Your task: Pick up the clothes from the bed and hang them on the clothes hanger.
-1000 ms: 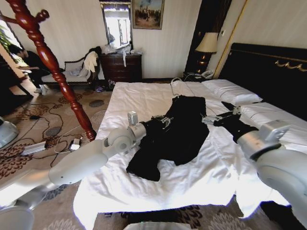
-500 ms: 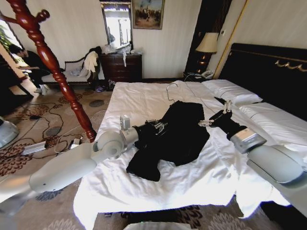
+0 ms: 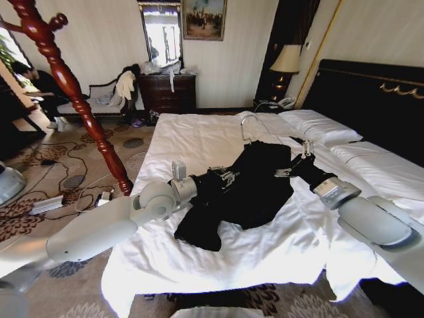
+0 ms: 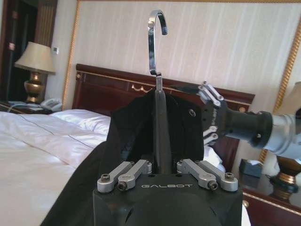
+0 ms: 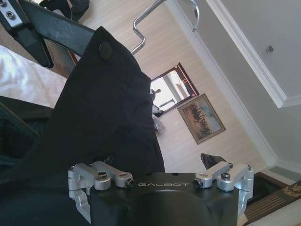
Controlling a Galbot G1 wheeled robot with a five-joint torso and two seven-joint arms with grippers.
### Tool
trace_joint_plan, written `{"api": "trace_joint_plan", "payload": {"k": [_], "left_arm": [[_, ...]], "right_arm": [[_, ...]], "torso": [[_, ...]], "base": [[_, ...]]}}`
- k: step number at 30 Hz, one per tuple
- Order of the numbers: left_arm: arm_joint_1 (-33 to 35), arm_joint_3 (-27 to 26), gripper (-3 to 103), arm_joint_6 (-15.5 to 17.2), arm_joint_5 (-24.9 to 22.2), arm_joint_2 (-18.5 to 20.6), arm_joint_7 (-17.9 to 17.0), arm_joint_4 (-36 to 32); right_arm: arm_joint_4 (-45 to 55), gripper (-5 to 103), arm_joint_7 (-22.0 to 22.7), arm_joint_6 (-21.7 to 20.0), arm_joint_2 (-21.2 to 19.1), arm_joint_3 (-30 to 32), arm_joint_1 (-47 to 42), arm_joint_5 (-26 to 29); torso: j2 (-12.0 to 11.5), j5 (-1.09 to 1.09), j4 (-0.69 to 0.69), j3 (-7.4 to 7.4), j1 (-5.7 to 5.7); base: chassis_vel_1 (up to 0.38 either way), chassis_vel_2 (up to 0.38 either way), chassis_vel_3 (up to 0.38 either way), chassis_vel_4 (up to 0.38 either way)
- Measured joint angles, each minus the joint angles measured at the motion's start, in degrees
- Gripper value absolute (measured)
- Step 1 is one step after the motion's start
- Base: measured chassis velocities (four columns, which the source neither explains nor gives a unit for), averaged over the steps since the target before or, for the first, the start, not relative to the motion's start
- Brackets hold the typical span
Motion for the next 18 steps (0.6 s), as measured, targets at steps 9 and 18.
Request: {"api": "trace_joint_plan", "payload": {"k": [9,18], "left_arm": [[-0.59,1.51,16,0.03,0.00,-0.78,0.22,-1.18],[-0.34,1.85,16,0.10,-0.01,-0.61,0.24,-1.56]], "right_arm": [[-0.72,98,-0.80,-0.30,-0.64,0.04,-0.56,-2.12],[-1.05,61,-1.72,0.62,-0.31,0.49,-2.23,-5.75]], "torso": [[0.00,0.00,-0.01,0.00,0.00],[0.00,0.00,-0.01,0.00,0.00]], "base": [[0.000,0.000,0.000,0.000],[0.000,0.000,0.000,0.000]]}}
